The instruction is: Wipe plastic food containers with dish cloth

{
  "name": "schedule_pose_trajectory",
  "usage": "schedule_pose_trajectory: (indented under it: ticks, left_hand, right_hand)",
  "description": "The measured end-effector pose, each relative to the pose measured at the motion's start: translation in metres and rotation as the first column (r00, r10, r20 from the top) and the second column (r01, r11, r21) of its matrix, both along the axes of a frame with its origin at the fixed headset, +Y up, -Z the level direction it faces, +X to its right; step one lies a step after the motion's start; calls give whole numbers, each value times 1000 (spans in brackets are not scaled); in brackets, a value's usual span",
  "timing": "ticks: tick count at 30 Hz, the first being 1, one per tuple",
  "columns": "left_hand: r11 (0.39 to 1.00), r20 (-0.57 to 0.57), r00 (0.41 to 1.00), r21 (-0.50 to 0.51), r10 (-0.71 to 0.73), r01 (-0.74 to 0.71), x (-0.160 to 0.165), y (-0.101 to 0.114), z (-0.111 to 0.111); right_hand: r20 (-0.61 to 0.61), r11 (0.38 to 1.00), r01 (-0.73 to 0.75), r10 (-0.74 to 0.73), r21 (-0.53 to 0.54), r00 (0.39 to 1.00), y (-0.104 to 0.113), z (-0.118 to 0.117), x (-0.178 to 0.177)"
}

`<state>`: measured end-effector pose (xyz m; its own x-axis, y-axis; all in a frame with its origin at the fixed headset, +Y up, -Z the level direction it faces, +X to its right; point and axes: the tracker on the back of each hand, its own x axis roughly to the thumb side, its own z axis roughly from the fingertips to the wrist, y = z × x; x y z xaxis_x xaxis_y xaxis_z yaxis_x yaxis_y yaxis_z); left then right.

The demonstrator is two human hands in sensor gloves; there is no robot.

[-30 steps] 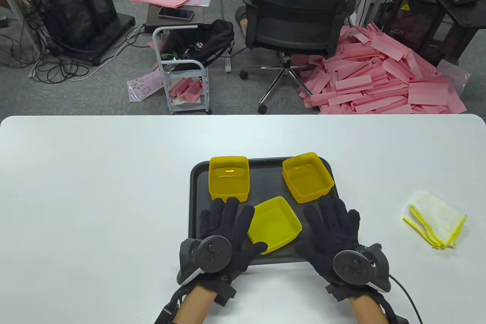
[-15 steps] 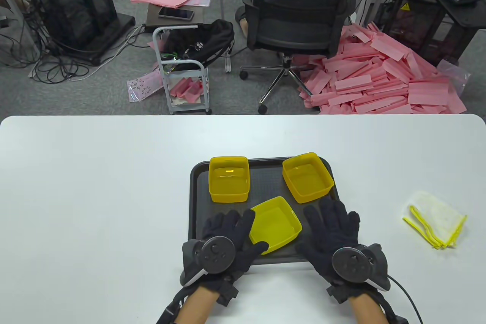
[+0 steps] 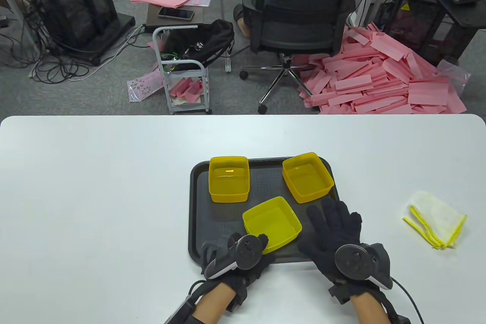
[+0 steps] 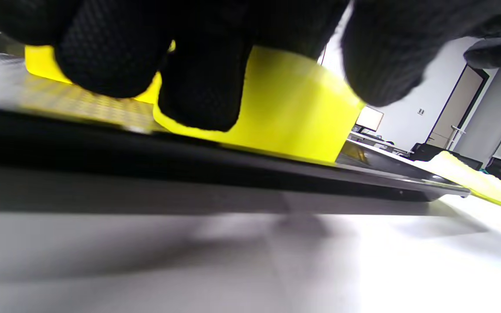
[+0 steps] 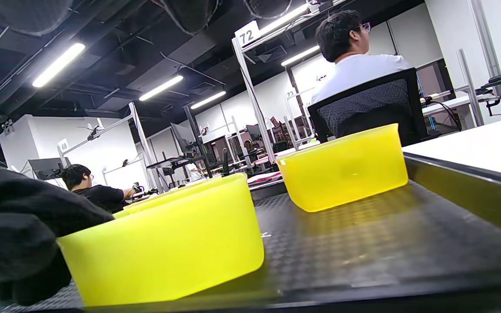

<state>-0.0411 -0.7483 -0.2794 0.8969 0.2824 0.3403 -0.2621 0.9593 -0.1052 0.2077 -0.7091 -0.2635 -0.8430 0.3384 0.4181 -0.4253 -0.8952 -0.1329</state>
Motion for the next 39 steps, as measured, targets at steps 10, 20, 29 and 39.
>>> schedule_pose_trajectory:
  ticks: [10, 20, 29, 39]
  left_hand:
    - [999, -15, 1000, 31, 14, -13, -6, -2, -2]
    - [972, 68, 986, 170, 154, -163, -24, 17, 8]
    - [900, 130, 964, 346, 233, -265, -31, 50, 23]
    - [869, 181, 948, 383, 263, -314, -37, 59, 26]
  right_hand:
    - [13, 1000, 4, -3, -27, 1000, 0, -1, 2]
    - [50, 999, 17, -15, -41, 999, -3, -4, 5]
    - [92, 997, 50, -45, -50, 995, -5, -7, 18]
    - [117, 997, 27, -18, -76, 993, -10, -12, 21]
